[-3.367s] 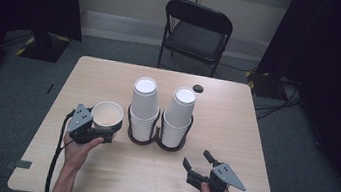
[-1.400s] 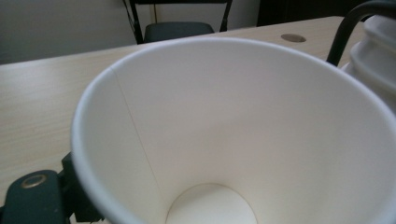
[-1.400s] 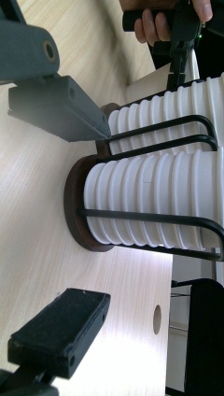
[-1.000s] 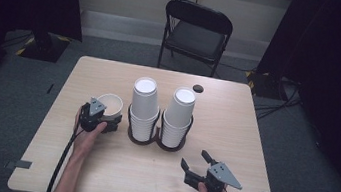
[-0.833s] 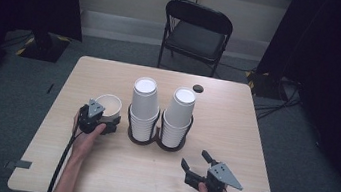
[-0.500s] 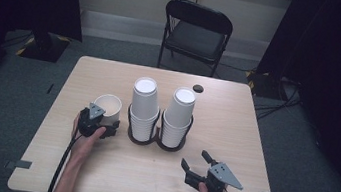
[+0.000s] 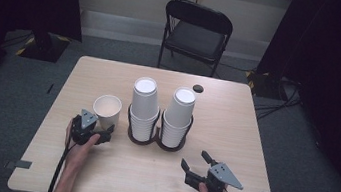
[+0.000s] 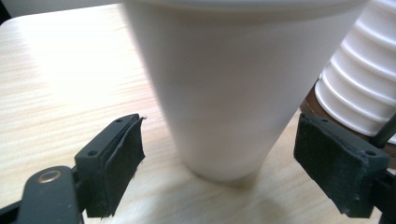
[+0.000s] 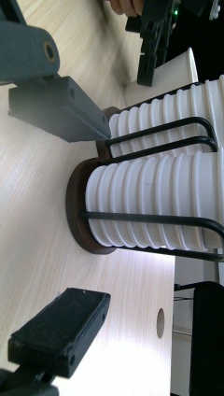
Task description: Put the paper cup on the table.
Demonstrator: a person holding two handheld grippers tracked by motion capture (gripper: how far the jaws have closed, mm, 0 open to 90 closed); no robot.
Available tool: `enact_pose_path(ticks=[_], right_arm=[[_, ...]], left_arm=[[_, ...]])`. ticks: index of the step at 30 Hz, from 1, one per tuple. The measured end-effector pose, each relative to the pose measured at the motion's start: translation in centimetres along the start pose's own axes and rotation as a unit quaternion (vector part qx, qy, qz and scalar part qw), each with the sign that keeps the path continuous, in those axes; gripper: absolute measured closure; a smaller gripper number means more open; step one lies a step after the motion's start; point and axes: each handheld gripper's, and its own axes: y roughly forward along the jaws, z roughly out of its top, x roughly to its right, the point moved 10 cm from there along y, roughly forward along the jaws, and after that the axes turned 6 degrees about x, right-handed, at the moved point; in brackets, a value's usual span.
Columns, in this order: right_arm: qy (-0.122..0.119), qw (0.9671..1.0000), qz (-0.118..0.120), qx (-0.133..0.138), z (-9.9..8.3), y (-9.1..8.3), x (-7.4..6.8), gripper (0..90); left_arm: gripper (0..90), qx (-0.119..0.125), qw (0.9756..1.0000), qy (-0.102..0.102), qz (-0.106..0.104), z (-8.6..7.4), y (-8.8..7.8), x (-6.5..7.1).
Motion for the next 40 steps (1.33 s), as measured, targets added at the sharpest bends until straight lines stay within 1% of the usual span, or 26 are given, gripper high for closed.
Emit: enact_pose_path(ticks=[1, 2, 3, 4, 5, 6, 7, 8, 9, 12, 13, 14, 18, 19, 21, 22, 25, 29, 30, 31, 32, 33, 34, 35, 39, 40], right_arm=[[0.000, 1.0000, 0.001, 0.001, 0.0, 0.0, 0.0, 16.9], [0.000, 1.0000, 0.001, 0.001, 0.0, 0.0, 0.0, 16.9], [0.002, 1.0000, 0.001, 0.001, 0.0, 0.0, 0.0, 16.9], [0.002, 1.0000, 0.001, 0.001, 0.0, 0.0, 0.0, 16.9], [0.003, 1.0000, 0.001, 0.001, 0.0, -0.1, 0.0, 16.8], [0.003, 1.0000, 0.001, 0.001, 0.0, -0.1, 0.0, 16.8], [0.001, 1.0000, 0.001, 0.003, 0.0, -0.1, 0.0, 16.9], [0.001, 1.0000, 0.001, 0.003, 0.0, -0.1, 0.0, 16.9], [0.002, 1.0000, 0.000, 0.000, 0.0, 0.0, 0.0, 16.9], [0.000, 1.0000, 0.001, 0.000, 0.0, 0.0, 0.0, 16.8], [0.001, 1.0000, 0.001, 0.001, 0.0, 0.0, 0.0, 16.9], [0.001, 1.0000, 0.001, 0.001, 0.0, 0.0, 0.0, 16.9], [0.004, 1.0000, 0.002, 0.002, 0.0, -0.1, 0.0, 16.8], [0.003, 1.0000, 0.001, 0.002, 0.0, 0.0, 0.0, 16.9], [0.000, 1.0000, -0.003, 0.000, 0.0, 0.0, 0.0, 16.7], [0.000, 1.0000, -0.003, 0.000, 0.0, 0.0, 0.0, 16.7], [0.006, 0.9999, -0.009, -0.003, 0.0, 0.0, 0.2, 16.2], [0.006, 0.9999, -0.011, -0.005, -0.1, 0.1, 0.3, 16.2], [0.006, 0.9999, -0.011, -0.005, -0.1, 0.1, 0.3, 16.2], [0.007, 0.9999, -0.010, -0.009, -0.1, 0.2, 0.3, 16.2], [0.007, 0.9999, -0.010, -0.009, -0.1, 0.2, 0.3, 16.2], [0.012, 0.9997, -0.005, -0.020, -0.3, 0.2, 0.2, 16.2], [0.011, 0.9996, -0.003, -0.024, -0.4, 0.2, 0.3, 16.1], [0.012, 0.9995, -0.002, -0.028, -0.5, 0.2, 0.2, 16.1], [0.010, 0.9988, -0.006, -0.047, -0.8, 0.4, 0.3, 15.2], [0.009, 0.9986, -0.007, -0.053, -0.9, 0.4, 0.3, 15.1]], left_arm=[[15.5, 0.007, 0.9999, -0.007, -0.004, 0.0, -0.6, -0.1], [15.5, 0.007, 0.9999, -0.007, -0.004, 0.0, -0.6, -0.1], [15.6, 0.022, 0.9997, 0.002, -0.005, 0.3, -1.3, -0.1], [15.5, 0.022, 0.9997, 0.002, -0.005, 0.3, -1.3, -0.1], [15.5, 0.037, 0.9993, -0.002, -0.003, 0.5, -2.0, 0.0], [15.5, 0.037, 0.9993, -0.002, -0.003, 0.5, -2.0, 0.0], [15.4, 0.045, 0.9986, -0.016, -0.024, 0.6, -2.7, 0.7], [15.4, 0.045, 0.9986, -0.016, -0.024, 0.6, -2.7, 0.7], [15.5, 0.046, 0.9987, -0.003, -0.023, 0.6, -3.3, 1.2], [15.5, 0.051, 0.9983, -0.002, -0.026, 0.6, -3.8, 1.8], [15.5, 0.061, 0.9975, -0.010, -0.034, 0.6, -4.4, 2.4], [15.5, 0.061, 0.9975, -0.010, -0.034, 0.6, -4.4, 2.4], [15.4, 0.072, 0.9963, -0.005, -0.045, 0.6, -5.5, 3.6], [15.4, 0.079, 0.9954, -0.001, -0.053, 0.7, -6.3, 4.2], [15.4, 0.083, 0.9952, 0.003, -0.052, 0.8, -6.7, 4.4], [15.4, 0.090, 0.9943, 0.002, -0.057, 1.0, -7.2, 4.8], [15.3, 0.101, 0.9930, 0.020, -0.057, 1.0, -8.3, 5.7], [15.3, 0.100, 0.9930, 0.022, -0.058, 0.0, -8.6, 7.0], [15.4, 0.100, 0.9930, 0.022, -0.058, 0.0, -8.6, 7.0], [15.4, 0.098, 0.9929, 0.020, -0.065, -0.5, -8.6, 7.8], [15.2, 0.098, 0.9929, 0.020, -0.065, -0.5, -8.6, 7.8], [15.3, 0.103, 0.9920, 0.022, -0.069, -0.8, -8.5, 8.6], [15.3, 0.103, 0.9920, 0.022, -0.069, -0.8, -8.5, 8.6], [15.3, 0.100, 0.9926, 0.029, -0.063, -1.2, -8.3, 9.0], [15.5, 0.096, 0.9930, 0.038, -0.057, -1.5, -8.1, 9.5], [15.5, 0.099, 0.9923, 0.052, -0.052, -1.5, -8.2, 9.6]])
